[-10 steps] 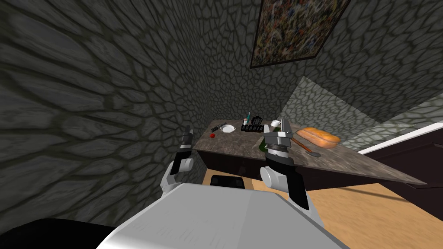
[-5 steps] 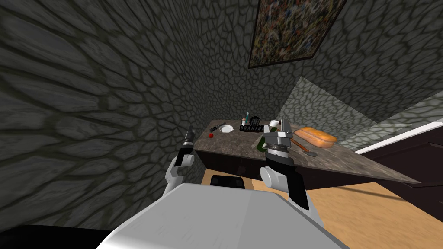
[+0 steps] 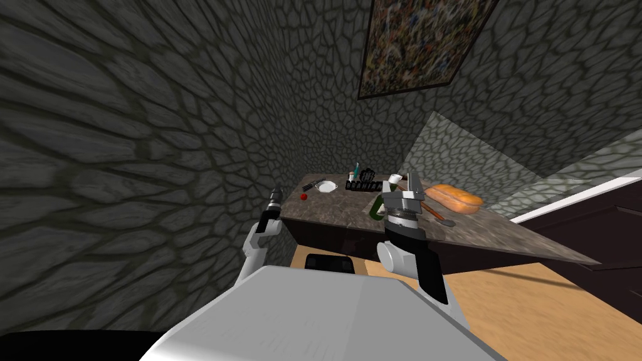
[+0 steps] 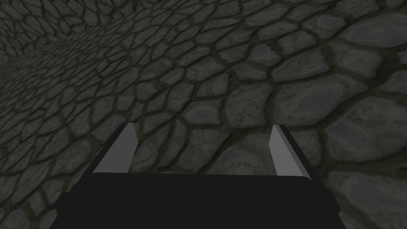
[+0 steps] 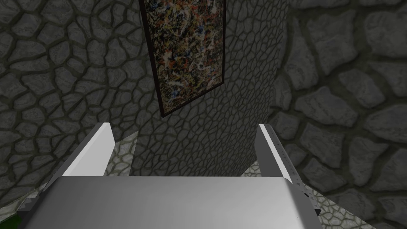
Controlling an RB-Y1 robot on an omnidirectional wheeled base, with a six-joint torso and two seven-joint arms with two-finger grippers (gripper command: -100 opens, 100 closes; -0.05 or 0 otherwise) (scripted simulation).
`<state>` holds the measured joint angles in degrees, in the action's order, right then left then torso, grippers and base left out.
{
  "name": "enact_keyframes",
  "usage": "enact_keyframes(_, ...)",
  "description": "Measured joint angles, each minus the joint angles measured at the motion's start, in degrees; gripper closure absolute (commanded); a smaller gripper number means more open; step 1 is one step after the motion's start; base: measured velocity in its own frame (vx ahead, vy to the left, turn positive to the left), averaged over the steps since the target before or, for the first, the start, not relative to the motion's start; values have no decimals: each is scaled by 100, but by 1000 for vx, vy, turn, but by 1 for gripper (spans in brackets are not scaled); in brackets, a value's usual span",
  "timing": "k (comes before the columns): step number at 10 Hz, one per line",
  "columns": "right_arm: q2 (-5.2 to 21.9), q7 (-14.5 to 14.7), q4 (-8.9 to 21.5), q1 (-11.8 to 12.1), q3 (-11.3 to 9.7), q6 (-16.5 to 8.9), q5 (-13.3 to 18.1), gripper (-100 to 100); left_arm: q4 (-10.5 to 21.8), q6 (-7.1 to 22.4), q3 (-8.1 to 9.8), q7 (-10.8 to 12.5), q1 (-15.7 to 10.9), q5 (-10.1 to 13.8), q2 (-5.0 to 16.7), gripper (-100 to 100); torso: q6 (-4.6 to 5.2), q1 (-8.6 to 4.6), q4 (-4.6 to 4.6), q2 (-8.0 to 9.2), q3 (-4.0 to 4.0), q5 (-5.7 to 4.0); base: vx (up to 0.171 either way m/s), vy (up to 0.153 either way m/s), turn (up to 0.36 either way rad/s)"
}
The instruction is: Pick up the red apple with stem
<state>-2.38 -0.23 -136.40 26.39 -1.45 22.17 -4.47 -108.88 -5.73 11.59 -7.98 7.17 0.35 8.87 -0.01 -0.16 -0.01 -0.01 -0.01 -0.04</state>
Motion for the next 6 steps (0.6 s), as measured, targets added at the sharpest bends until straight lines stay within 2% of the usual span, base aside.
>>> enact_keyframes(3, 0, 0, 0, 0, 0, 0, 0, 0, 376, 407, 132, -4, -342, -19, 46, -100, 1, -3, 0, 0, 0, 0, -2, -47, -5)
enact_keyframes(6, 0, 0, 0, 0, 0, 0, 0, 0, 627, 819, 243, 18, -553, -13, 108, -100, 0, 1, 0, -1, -1, 0, 2, -47, -5)
